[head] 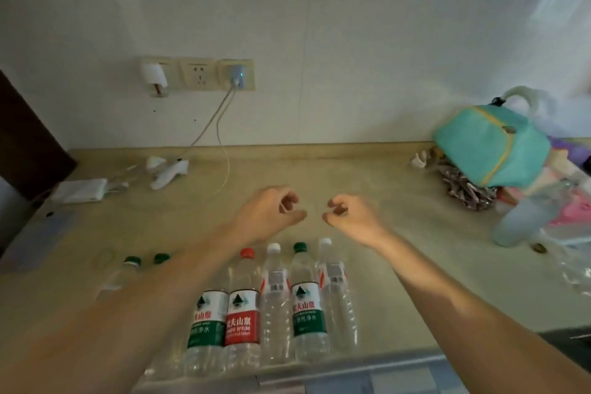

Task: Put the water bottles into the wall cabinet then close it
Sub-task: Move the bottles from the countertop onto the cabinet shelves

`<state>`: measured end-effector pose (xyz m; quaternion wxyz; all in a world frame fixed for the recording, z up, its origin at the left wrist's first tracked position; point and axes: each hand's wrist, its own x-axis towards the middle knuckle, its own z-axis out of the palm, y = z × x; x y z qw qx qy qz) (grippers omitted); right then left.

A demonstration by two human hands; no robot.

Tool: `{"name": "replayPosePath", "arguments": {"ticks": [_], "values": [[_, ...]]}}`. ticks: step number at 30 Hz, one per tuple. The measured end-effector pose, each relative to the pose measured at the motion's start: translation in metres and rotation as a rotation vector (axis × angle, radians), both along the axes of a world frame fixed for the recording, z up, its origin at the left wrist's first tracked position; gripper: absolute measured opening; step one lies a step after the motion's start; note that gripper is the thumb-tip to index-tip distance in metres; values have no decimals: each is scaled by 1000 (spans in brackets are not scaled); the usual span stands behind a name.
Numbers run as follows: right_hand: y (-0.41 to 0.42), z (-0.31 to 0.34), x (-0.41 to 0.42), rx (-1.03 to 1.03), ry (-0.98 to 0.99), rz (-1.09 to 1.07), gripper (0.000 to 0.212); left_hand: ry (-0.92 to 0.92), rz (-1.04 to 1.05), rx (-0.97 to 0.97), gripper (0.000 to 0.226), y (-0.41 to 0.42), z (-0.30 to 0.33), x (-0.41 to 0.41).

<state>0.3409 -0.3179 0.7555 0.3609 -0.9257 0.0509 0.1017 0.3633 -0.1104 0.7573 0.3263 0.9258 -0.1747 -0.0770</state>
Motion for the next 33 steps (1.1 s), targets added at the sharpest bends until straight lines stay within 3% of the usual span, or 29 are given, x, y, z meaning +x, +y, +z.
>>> {"name": "replayPosePath", "arguments": {"ticks": [3,5,7,10,20,25,28,33], "values": [[-14,-50,-9,-40,140,20,60,206,-67,227,79,-6,-63,-14],[-21,-76,-13,-45,223,4,79,244,-92,379,100,-10,-94,-20],[-24,-98,-13,-44,296,-21,94,266,-106,478,113,-13,-114,-20],[-23,-119,-14,31,387,-48,98,272,-137,555,125,-19,-128,-20],[-41,-136,1,26,309,-47,55,127,-196,583,98,-57,-132,-25],[-68,-135,0,-16,300,-76,67,241,-26,450,109,-88,-139,-28],[-78,-134,0,13,338,-88,70,424,135,226,117,-93,-141,-25],[-80,-133,0,80,433,-74,44,553,230,187,88,-99,-145,-24]]}}
